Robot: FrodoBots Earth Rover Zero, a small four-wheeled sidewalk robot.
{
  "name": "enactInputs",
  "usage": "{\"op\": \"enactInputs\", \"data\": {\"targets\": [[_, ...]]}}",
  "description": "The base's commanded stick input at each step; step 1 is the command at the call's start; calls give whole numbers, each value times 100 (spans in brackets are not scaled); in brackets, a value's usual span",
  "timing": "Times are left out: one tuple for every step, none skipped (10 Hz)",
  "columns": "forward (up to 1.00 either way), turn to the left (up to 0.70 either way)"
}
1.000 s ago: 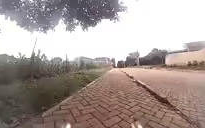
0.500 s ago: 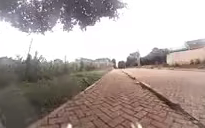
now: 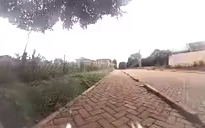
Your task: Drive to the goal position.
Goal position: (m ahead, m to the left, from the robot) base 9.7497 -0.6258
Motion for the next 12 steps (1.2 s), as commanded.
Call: {"op": "enactInputs", "data": {"targets": [[70, 0], [70, 7], [70, 13], [70, 4], [70, -7], [70, -18], [70, -29], [70, 0], [70, 0], [70, 1], [70, 5], [70, 8]]}}
